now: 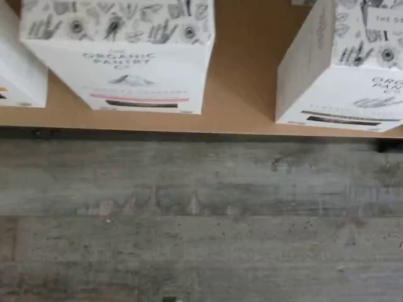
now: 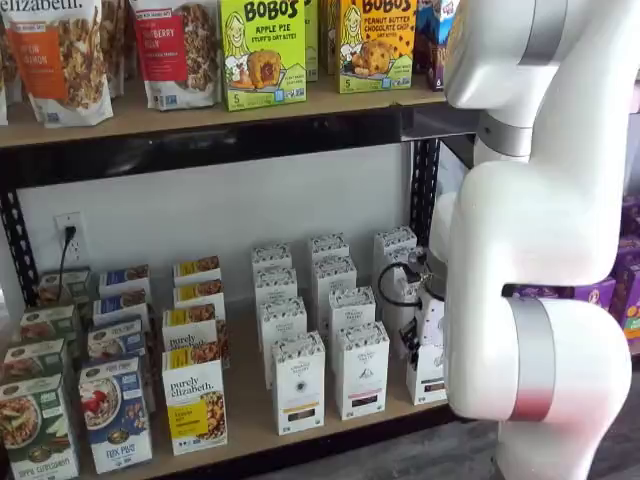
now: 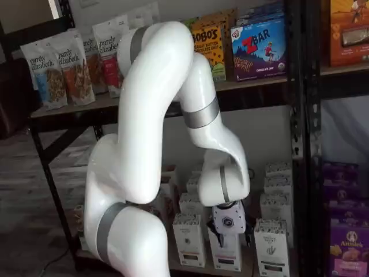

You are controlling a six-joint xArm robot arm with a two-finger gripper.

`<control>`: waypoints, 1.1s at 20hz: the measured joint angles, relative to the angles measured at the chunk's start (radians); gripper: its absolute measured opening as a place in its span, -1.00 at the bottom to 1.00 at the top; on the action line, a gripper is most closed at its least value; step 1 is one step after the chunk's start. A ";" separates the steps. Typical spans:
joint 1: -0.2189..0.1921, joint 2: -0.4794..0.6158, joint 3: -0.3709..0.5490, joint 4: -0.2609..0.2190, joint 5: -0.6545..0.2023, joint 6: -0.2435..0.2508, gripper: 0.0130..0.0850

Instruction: Pick up the white box with a green strip in the middle, on the bottom shelf, the sixth box from the left

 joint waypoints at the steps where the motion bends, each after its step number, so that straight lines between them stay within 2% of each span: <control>1: 0.002 0.011 -0.010 0.040 -0.002 -0.038 1.00; 2: 0.008 0.026 -0.023 0.112 -0.006 -0.106 1.00; 3: 0.020 0.041 -0.034 0.224 -0.012 -0.206 1.00; 4: 0.026 0.056 -0.050 0.295 -0.012 -0.271 1.00; 5: 0.028 0.068 -0.064 0.341 -0.009 -0.314 1.00; 7: 0.021 0.093 -0.102 0.364 0.007 -0.343 1.00; 8: 0.021 0.105 -0.117 0.388 0.009 -0.368 1.00; 10: 0.030 0.123 -0.141 0.466 0.009 -0.436 1.00; 11: 0.031 0.130 -0.151 0.477 0.012 -0.445 1.00; 12: 0.024 0.135 -0.161 0.437 0.015 -0.411 1.00; 13: 0.010 0.144 -0.178 0.356 0.021 -0.343 1.00; 14: 0.002 0.153 -0.195 0.296 0.026 -0.291 1.00; 15: -0.001 0.161 -0.207 0.269 0.029 -0.268 1.00; 16: -0.003 0.167 -0.218 0.250 0.029 -0.251 1.00; 20: 0.004 0.191 -0.255 0.252 0.038 -0.245 1.00; 22: 0.005 0.207 -0.277 0.217 0.044 -0.210 1.00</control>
